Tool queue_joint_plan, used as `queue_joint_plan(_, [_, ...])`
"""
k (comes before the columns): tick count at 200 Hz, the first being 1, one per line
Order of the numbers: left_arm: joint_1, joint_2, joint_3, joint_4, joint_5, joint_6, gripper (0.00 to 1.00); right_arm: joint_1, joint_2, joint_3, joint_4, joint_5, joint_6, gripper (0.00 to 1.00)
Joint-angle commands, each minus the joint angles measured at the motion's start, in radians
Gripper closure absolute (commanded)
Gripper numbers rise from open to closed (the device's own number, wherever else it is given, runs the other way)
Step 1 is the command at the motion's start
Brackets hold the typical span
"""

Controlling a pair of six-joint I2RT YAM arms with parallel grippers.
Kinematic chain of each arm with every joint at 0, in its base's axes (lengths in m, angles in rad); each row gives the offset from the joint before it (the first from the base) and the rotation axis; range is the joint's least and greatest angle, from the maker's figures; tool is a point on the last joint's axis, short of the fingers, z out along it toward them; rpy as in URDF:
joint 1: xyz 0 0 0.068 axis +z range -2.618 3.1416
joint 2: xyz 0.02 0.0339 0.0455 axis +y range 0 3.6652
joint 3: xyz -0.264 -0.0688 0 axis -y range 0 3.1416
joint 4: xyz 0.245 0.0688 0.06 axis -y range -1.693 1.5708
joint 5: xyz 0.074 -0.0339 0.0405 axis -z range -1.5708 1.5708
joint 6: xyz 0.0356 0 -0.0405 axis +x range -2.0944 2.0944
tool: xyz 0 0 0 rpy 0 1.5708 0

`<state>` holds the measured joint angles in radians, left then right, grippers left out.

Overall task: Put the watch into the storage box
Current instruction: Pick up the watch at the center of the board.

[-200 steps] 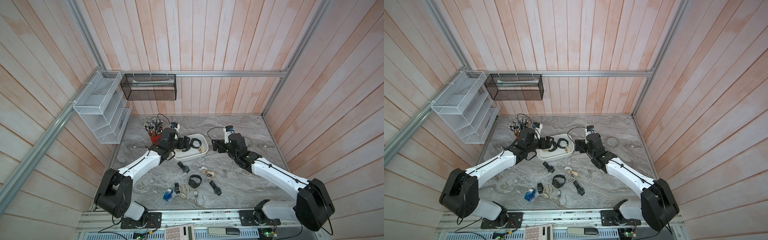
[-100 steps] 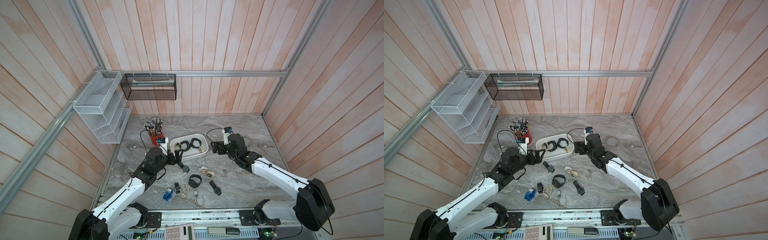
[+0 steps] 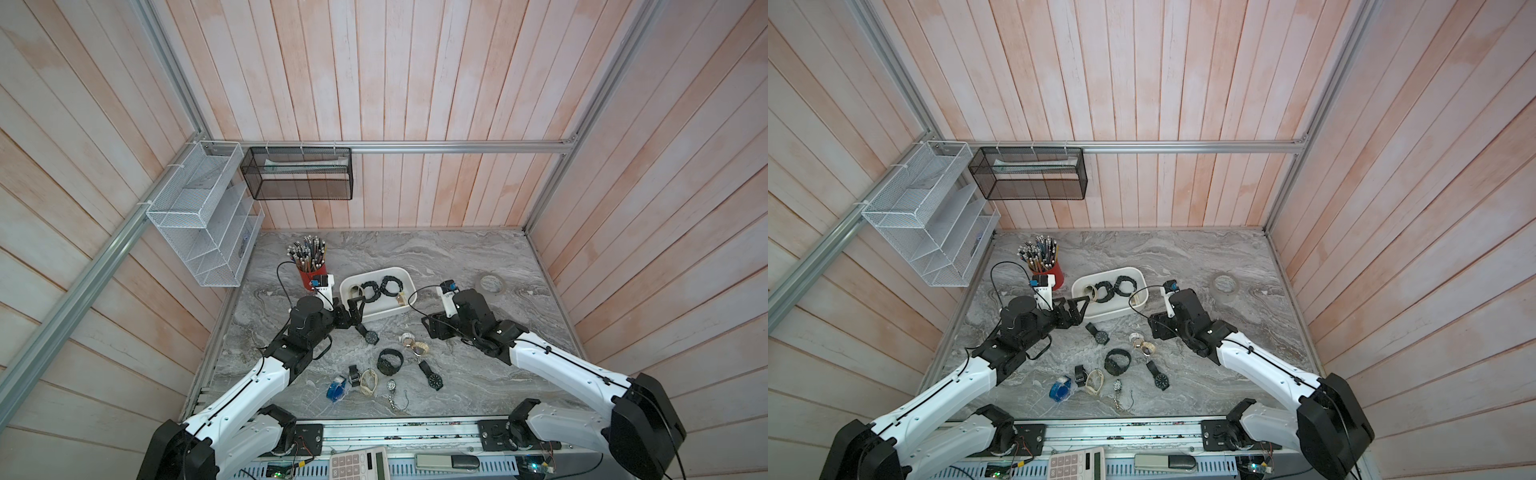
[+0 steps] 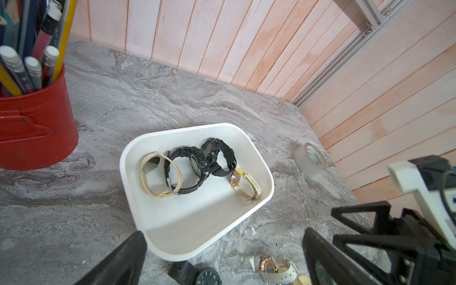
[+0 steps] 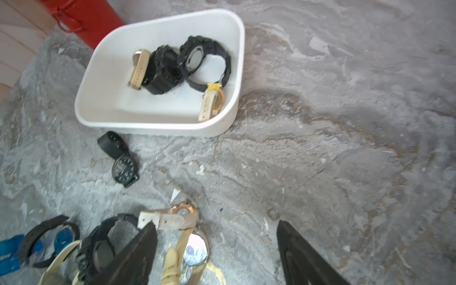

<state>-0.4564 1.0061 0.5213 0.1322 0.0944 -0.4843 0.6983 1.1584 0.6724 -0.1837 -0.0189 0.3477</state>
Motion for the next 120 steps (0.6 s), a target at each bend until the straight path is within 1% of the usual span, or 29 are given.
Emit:
queue_joint_plan(1, [0.003, 0.005, -0.01, 0.032, 0.001, -0.006, 0.0, 0.041, -0.033, -0.042, -0.024, -0.028, 0.003, 0.28])
queue_joint_plan(23, [0.003, 0.004, -0.008, 0.027, 0.001, -0.008, 0.0, 0.063, -0.033, -0.055, -0.037, -0.027, 0.018, 0.33])
queue_joint_plan(94, [0.003, -0.007, -0.014, 0.021, -0.002, -0.006, 0.0, 0.11, 0.015, -0.094, 0.008, -0.02, 0.031, 0.4])
queue_joint_plan(120, [0.003, -0.003, -0.01, 0.014, 0.001, -0.012, 0.0, 0.126, 0.054, -0.083, 0.005, -0.006, 0.031, 0.46])
